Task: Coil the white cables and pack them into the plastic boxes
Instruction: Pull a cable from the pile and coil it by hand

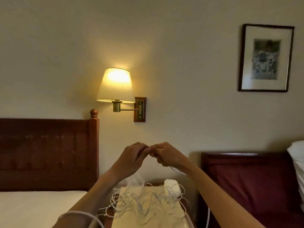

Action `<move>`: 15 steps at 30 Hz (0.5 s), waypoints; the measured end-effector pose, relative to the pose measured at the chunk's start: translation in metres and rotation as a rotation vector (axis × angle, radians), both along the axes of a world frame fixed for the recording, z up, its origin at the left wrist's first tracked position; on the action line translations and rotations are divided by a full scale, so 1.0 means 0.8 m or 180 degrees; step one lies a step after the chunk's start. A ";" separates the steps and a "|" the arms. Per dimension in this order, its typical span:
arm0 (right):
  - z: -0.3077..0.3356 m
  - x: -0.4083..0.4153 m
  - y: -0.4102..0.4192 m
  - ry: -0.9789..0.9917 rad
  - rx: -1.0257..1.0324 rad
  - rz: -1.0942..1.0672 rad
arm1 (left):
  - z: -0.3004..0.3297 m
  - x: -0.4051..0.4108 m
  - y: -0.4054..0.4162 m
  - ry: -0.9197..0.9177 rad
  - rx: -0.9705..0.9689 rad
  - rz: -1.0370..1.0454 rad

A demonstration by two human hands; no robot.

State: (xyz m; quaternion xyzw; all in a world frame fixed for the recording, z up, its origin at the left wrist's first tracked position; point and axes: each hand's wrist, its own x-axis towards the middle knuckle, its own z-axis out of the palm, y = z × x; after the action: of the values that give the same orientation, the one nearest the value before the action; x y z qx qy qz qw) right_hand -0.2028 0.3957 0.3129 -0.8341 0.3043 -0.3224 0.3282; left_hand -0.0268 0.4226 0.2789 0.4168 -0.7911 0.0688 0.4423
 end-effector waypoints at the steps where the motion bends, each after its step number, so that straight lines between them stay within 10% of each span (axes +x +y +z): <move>1: -0.004 -0.004 0.000 -0.0128 0.0200 0.0088 | 0.002 0.000 -0.005 -0.0088 -0.0186 0.0045; 6: -0.042 -0.030 -0.003 -0.0607 0.0840 0.0220 | 0.019 0.060 -0.008 0.0262 -0.0949 0.0997; 11: -0.086 -0.071 -0.004 -0.0734 0.1233 -0.0037 | 0.015 0.153 -0.008 0.0714 -0.0465 0.2088; 15: -0.085 -0.076 -0.002 -0.0951 0.1043 -0.0483 | -0.010 0.156 0.011 -0.0403 0.0726 0.1095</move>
State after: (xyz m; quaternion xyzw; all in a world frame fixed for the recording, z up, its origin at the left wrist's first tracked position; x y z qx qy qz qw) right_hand -0.2638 0.3940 0.2449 -0.6874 0.3625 -0.4123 0.4754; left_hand 0.0977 0.4314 0.2706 0.5878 -0.7372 0.0794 0.3235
